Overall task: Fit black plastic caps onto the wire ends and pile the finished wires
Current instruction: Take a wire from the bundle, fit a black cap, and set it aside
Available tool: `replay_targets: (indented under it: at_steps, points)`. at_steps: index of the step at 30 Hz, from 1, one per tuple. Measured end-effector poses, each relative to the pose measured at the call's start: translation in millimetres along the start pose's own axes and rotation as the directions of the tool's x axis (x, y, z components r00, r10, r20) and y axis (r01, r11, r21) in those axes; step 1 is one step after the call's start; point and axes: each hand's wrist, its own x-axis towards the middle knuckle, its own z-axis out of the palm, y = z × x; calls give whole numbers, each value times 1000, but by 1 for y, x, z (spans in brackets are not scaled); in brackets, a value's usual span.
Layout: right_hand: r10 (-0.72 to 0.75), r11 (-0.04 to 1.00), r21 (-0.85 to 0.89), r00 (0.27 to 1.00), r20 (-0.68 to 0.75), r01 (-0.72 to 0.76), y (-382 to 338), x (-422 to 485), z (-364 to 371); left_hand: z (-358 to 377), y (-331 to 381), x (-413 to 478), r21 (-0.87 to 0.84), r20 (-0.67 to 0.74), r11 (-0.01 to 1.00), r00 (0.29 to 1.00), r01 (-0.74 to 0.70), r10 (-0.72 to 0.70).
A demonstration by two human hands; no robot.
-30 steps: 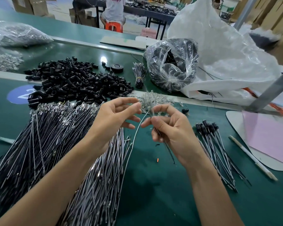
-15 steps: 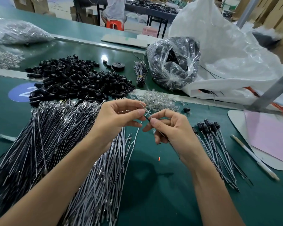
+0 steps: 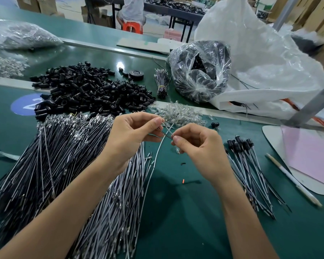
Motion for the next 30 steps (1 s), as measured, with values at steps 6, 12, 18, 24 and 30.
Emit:
replay_targets:
  at_steps: [6, 12, 18, 24, 30]
  points:
    - [-108, 984, -151, 992, -67, 97, 4, 0, 2, 3, -3, -1, 77, -50, 997, 999, -1, 5]
    - [-109, 973, -221, 979, -172, 70, 13, 2, 2, -4, 6, 1, 292, -85, 956, 996, 39, -14]
    - [-72, 960, -279, 955, -289, -12, 26, 6, 6, -29, 36, 30, 821, -91, 569, 975, -43, 204]
    - [-58, 954, -296, 949, -309, -38, 32, 8, 6, -18, 8, 98, 973, 14, 228, 996, -34, 92]
    - [-74, 953, -304, 950, -302, -22, 31, 7, 7, -27, -12, 121, 986, 11, 168, 999, -20, 53]
